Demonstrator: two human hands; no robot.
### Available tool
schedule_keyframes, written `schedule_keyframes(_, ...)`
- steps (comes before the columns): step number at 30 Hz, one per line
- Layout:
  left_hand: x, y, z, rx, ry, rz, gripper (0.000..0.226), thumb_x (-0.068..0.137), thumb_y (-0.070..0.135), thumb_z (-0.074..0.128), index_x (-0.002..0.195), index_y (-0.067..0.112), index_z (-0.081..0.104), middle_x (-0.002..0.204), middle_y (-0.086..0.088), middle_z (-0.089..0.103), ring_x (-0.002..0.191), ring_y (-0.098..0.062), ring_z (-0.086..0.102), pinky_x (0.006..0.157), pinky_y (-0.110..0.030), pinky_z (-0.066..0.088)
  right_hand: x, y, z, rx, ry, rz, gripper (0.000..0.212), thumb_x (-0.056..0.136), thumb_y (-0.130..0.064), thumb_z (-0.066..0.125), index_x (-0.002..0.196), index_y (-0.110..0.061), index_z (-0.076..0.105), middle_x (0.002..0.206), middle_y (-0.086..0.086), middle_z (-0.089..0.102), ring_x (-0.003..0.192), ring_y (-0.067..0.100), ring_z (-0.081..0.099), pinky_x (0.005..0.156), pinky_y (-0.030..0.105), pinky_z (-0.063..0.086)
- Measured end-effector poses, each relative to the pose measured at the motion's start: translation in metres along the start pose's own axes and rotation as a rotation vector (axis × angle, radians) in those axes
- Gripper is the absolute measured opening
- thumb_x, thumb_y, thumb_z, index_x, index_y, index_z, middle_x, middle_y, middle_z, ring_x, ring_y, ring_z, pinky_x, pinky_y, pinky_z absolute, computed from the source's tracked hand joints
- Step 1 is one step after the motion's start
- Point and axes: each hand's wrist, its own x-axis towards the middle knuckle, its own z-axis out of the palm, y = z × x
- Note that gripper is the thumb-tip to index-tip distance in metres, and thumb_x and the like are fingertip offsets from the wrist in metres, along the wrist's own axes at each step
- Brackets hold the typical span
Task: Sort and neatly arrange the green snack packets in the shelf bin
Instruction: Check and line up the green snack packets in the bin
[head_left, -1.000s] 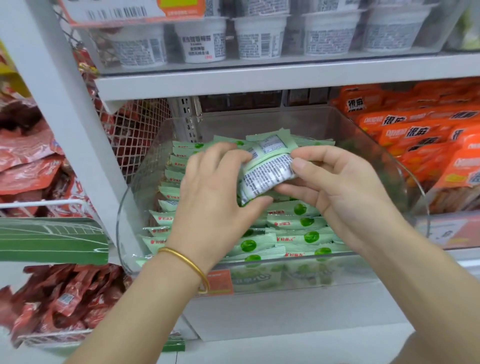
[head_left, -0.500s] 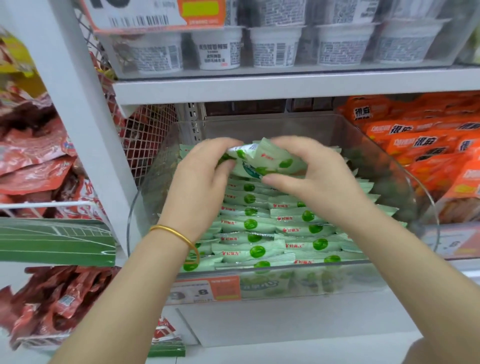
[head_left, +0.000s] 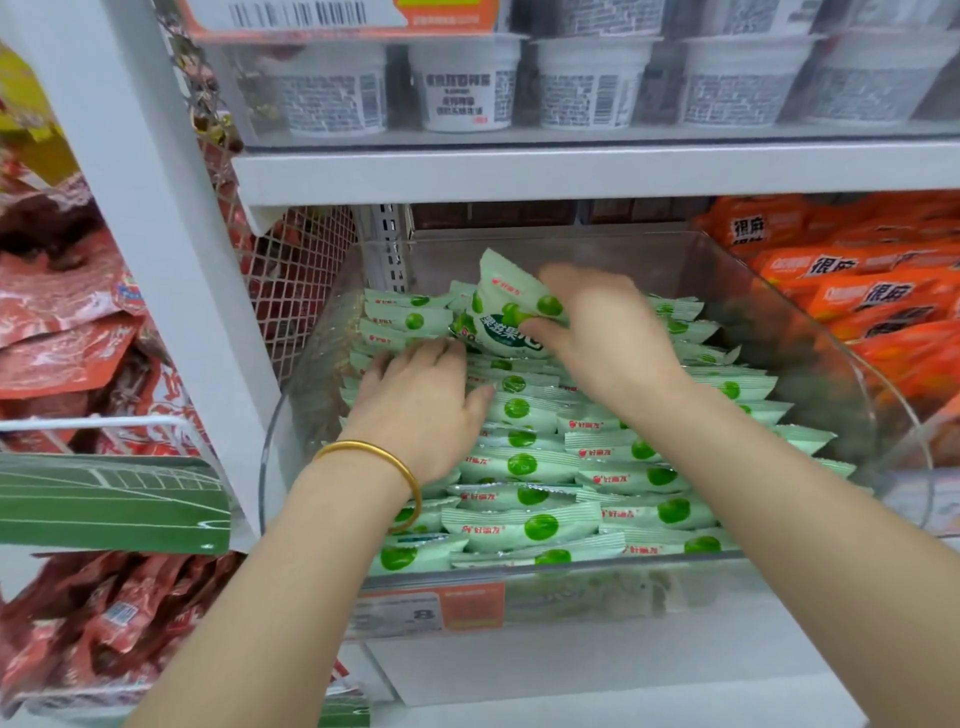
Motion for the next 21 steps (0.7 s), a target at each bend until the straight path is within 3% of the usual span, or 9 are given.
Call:
schedule_keyframes(5,-0.005,0.001,-0.004,-0.024,0.007,-0.031,0.05,0.097,0.041,0.036,0.138,0.013,0.037,0.144,-0.007,0.04,0.132,-0.026,0.034,0.111,-0.038,0.02,0.021,-0.012,0.008,-0.242,-0.208,0.038,0.027,0.088,-0.005,0.059,0.113,-0.013,0.052,0.111,0.012,0.059,0.102,0.033,0.056,0.069,0.03,0.038)
schedule_keyframes(10,-0.001,-0.001,-0.005,-0.168,0.098,-0.063,0.044,0.094,0.028,0.045,0.132,0.007,0.042,0.137,-0.013,0.045,0.127,-0.029,0.039,0.107,-0.038,0.032,0.04,-0.012,0.021,-0.298,-0.417,0.036,0.038,0.091,-0.023,0.06,0.128,-0.019,0.052,0.131,0.009,0.048,0.127,0.03,0.038,0.093,0.037,0.042)
schedule_keyframes(13,0.004,-0.005,-0.006,-0.213,0.153,-0.032,0.053,0.093,0.024,0.047,0.141,0.006,0.032,0.149,-0.012,0.032,0.137,-0.027,0.028,0.113,-0.04,0.025,0.039,-0.004,0.006,-0.211,-0.414,0.104,0.035,0.086,-0.045,0.061,0.111,-0.02,0.062,0.127,0.007,0.054,0.127,0.03,0.038,0.099,0.037,0.041)
schedule_keyframes(15,0.008,-0.006,-0.007,-0.217,0.139,-0.009,0.058,0.095,0.025,0.045,0.146,0.009,0.024,0.155,-0.008,0.019,0.143,-0.023,0.018,0.116,-0.039,0.018,0.037,-0.001,0.001,-0.262,-0.387,0.105,0.026,0.087,-0.047,0.06,0.085,-0.021,0.063,0.121,0.007,0.056,0.129,0.03,0.034,0.097,0.037,0.037)
schedule_keyframes(16,0.009,-0.006,-0.007,-0.213,0.114,0.001,0.059,0.096,0.028,0.043,0.148,0.01,0.022,0.157,-0.006,0.014,0.144,-0.021,0.013,0.117,-0.039,0.015,0.036,0.0,0.003,-0.274,-0.377,0.092,0.027,0.087,-0.046,0.06,0.082,-0.02,0.061,0.118,0.008,0.055,0.127,0.03,0.034,0.096,0.036,0.037)
schedule_keyframes(19,0.013,-0.002,-0.003,-0.17,0.016,0.012,0.057,0.098,0.034,0.036,0.149,0.016,0.017,0.159,0.0,0.003,0.145,-0.016,0.003,0.118,-0.042,0.007,0.032,0.002,0.017,-0.255,-0.385,0.056,0.025,0.088,-0.042,0.06,0.089,-0.017,0.063,0.11,0.005,0.048,0.122,0.028,0.037,0.09,0.034,0.039)
schedule_keyframes(21,0.015,0.0,-0.001,-0.116,-0.032,0.004,0.055,0.099,0.037,0.031,0.149,0.019,0.017,0.159,0.002,0.001,0.145,-0.014,0.001,0.118,-0.042,0.004,0.03,0.002,0.02,-0.261,-0.398,0.054,0.03,0.088,-0.042,0.06,0.099,-0.015,0.065,0.114,0.007,0.048,0.122,0.028,0.037,0.09,0.034,0.039)
